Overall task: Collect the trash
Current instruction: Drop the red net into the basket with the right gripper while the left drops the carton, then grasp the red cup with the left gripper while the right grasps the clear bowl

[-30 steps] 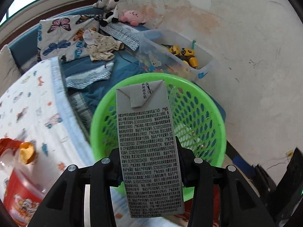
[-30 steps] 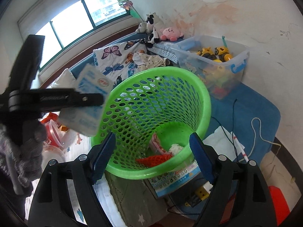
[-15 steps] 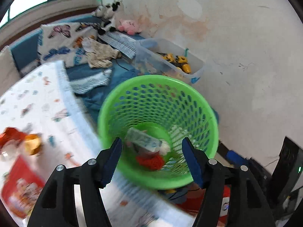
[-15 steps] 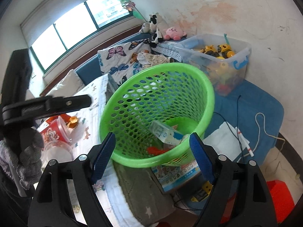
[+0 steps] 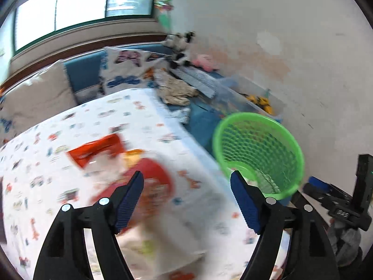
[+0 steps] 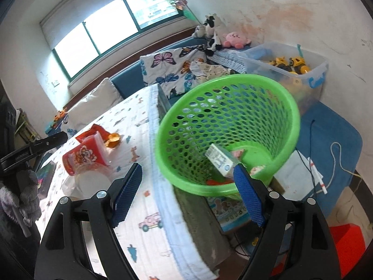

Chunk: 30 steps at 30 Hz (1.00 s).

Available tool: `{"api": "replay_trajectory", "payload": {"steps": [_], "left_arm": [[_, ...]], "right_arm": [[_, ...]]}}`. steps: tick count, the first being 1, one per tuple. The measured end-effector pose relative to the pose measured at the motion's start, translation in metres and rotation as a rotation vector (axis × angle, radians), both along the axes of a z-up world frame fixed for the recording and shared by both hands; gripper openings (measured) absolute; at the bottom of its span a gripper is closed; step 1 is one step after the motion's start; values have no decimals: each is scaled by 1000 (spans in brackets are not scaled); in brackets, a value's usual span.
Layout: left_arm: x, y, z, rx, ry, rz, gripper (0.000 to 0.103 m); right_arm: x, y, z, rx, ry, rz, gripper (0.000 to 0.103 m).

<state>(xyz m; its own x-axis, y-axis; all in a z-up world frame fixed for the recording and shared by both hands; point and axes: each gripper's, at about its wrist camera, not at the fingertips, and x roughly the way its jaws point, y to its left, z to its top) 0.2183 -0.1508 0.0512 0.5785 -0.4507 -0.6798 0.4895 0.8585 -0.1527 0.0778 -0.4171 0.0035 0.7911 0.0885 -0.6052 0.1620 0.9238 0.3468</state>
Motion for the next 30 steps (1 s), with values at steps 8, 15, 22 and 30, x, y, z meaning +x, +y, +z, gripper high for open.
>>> {"api": "replay_trajectory", "payload": {"steps": [8, 15, 22, 30], "left_arm": [[26, 62, -25, -41, 91, 96, 76], [38, 74, -53, -84, 162, 85, 76], [41, 73, -65, -108, 174, 65, 74], [43, 69, -69, -109, 180, 49, 71]], "right_arm": [[9, 24, 4, 5, -6, 53, 81], [15, 41, 1, 8, 10, 85, 81], [21, 50, -1, 7, 27, 102, 81], [26, 60, -6, 12, 37, 130, 81]]}}
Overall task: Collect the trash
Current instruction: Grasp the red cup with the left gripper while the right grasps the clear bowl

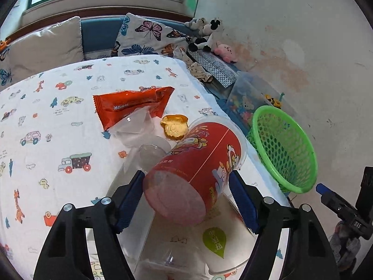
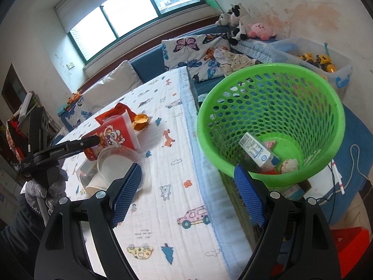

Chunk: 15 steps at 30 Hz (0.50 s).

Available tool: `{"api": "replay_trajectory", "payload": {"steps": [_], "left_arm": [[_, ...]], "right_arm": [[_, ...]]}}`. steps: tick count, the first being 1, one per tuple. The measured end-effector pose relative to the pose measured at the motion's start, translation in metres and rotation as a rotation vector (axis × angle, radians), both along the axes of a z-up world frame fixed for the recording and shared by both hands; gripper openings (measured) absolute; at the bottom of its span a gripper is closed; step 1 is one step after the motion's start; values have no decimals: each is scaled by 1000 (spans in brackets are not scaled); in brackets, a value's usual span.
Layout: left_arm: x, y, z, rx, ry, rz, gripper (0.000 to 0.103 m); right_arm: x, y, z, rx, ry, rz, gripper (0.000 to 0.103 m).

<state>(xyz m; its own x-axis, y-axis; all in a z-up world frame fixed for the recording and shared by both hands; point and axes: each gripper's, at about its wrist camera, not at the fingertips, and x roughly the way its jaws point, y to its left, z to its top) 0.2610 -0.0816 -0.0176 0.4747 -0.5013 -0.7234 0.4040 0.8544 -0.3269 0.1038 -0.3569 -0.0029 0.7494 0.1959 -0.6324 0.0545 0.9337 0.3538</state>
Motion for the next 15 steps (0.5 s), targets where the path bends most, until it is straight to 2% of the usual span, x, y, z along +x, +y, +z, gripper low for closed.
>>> {"api": "replay_trajectory", "payload": {"steps": [6, 15], "left_arm": [[-1, -1, -4, -9, 14, 6, 71], [-3, -3, 0, -14, -10, 0, 66]], "right_arm": [[6, 12, -4, 12, 9, 39, 81], [16, 39, -16, 116, 45, 130, 85]]}}
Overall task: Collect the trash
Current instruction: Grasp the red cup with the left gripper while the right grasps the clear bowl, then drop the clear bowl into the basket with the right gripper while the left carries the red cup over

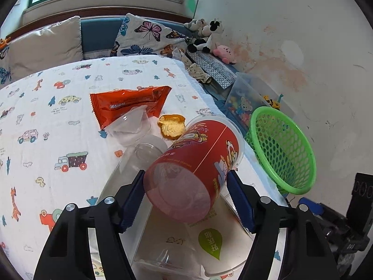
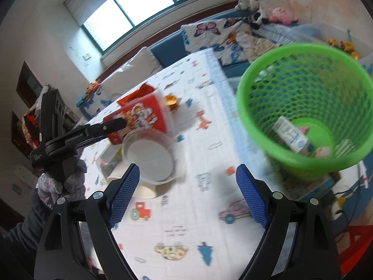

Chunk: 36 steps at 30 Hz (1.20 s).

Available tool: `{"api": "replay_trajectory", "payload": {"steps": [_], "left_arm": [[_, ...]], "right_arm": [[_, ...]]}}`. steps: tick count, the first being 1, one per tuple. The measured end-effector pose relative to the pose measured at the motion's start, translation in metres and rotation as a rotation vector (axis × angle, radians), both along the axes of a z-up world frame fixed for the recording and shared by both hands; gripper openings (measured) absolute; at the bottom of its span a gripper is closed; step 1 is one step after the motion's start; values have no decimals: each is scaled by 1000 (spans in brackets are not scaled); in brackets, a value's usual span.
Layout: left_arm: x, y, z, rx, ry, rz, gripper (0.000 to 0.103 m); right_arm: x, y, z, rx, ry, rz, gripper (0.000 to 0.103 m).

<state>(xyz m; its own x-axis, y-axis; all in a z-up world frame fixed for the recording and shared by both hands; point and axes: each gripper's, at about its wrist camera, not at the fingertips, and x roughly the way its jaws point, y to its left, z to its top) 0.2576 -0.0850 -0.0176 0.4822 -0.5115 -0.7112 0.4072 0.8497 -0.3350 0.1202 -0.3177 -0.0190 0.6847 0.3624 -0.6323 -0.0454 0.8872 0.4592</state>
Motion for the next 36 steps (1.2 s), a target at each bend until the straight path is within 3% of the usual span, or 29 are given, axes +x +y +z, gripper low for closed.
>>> {"api": "replay_trajectory", "payload": {"steps": [4, 12, 18, 36], "left_arm": [[-1, -2, 6, 11, -5, -1, 64], [6, -23, 35, 118, -28, -55, 61], [18, -39, 47, 192, -43, -75, 61], [32, -49, 43, 221, -19, -77, 61]], "right_arm": [[9, 10, -9, 72, 38, 38, 85], [26, 28, -21, 208, 98, 87, 90], [36, 36, -28, 253, 130, 96, 90], [53, 31, -40, 374, 158, 59, 96]]}}
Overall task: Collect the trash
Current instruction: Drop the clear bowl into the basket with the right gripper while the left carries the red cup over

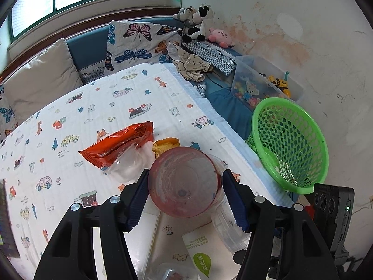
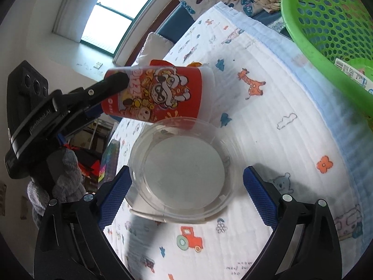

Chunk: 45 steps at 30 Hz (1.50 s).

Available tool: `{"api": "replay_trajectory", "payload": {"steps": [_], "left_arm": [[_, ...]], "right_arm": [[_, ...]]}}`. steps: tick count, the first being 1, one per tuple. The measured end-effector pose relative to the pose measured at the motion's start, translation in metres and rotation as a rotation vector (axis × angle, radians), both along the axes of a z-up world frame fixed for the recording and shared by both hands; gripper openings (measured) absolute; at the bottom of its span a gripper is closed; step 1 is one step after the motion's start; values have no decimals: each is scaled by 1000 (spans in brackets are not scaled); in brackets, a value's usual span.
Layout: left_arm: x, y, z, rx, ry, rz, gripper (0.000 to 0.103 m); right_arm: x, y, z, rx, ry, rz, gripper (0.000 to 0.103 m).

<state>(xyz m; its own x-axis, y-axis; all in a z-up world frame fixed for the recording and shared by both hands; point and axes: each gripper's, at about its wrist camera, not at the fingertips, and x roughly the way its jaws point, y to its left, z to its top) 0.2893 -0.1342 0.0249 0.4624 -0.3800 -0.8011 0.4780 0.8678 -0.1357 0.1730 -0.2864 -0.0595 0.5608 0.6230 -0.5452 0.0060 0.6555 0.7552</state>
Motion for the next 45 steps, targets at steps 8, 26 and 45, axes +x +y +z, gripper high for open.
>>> {"api": "replay_trajectory", "payload": {"steps": [8, 26, 45], "left_arm": [[0, -1, 1, -1, -3, -3, 60], [-8, -23, 29, -5, -44, -29, 60], [-19, -110, 62, -33, -77, -149, 60]], "right_arm": [[10, 6, 2, 0, -3, -6, 95], [-26, -41, 33, -56, -98, -69, 92], [-21, -189, 35, -417, -58, -376, 93]]}}
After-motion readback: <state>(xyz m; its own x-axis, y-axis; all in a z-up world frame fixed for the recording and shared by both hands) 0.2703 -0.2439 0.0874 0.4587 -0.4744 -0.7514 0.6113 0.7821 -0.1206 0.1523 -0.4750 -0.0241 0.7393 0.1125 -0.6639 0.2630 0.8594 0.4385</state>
